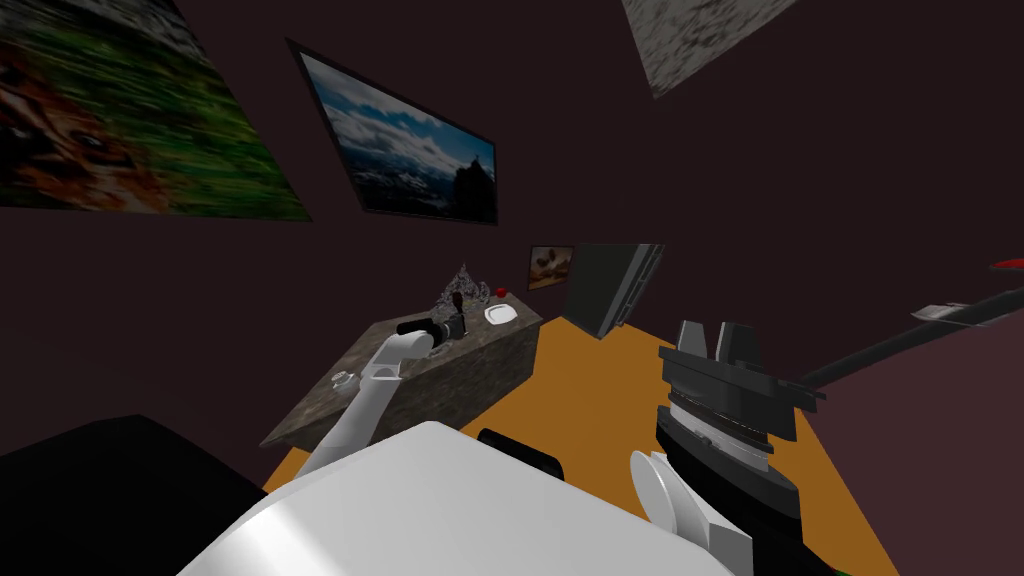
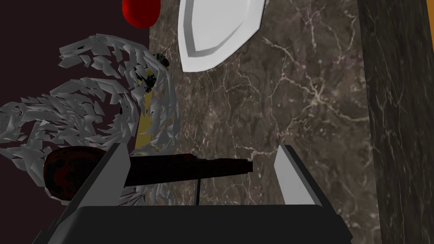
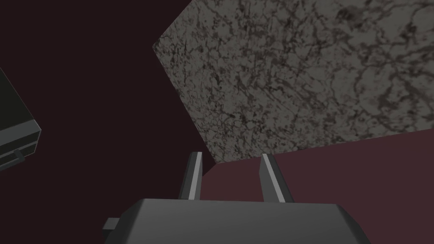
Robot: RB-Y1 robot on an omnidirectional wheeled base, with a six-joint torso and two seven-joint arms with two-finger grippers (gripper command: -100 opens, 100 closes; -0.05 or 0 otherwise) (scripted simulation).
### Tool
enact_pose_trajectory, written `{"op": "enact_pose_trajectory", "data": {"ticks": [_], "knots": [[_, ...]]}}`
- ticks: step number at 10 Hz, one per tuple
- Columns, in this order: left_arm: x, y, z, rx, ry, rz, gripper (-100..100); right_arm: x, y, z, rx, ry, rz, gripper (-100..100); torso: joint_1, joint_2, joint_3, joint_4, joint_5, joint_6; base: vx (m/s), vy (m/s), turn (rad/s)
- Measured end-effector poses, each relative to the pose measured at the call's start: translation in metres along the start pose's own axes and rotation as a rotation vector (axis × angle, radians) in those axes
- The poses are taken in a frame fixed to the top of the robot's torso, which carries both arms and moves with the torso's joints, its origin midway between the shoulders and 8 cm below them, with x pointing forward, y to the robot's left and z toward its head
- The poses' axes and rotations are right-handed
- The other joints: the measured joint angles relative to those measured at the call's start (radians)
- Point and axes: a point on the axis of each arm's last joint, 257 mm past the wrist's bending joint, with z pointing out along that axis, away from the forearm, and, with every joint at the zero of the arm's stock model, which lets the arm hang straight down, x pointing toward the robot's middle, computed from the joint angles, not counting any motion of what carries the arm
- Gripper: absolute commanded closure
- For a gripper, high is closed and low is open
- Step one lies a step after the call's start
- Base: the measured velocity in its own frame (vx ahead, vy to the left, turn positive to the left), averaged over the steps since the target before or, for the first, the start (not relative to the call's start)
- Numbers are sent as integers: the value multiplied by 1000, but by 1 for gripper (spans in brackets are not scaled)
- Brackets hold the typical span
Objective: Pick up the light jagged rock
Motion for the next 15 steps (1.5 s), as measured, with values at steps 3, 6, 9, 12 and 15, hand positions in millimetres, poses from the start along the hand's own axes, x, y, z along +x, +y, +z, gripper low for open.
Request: {"op": "enact_pose_trajectory", "data": {"ticks": [3,6,9,12,15], "knots": [[-7,17,1,-75,-16,-35,-100,0,0,0,0,0,0,0,-2,0,0,0,0,0,-6,33,-73],[-16,34,-2,-158,-37,-82,-100,0,0,0,0,0,0,0,-1,0,0,0,0,-1,-4,64,-107],[-25,52,-6,-235,-58,-121,-100,0,0,0,0,0,0,0,-2,0,0,0,0,-1,-5,40,-59],[-34,68,-11,-312,-82,-171,-100,0,0,0,0,0,0,0,0,0,0,0,0,0,-6,61,-89],[-43,87,-18,-390,-110,-218,-100,0,0,0,0,0,0,0,-1,-1,0,0,0,-1,0,64,-89]]}}
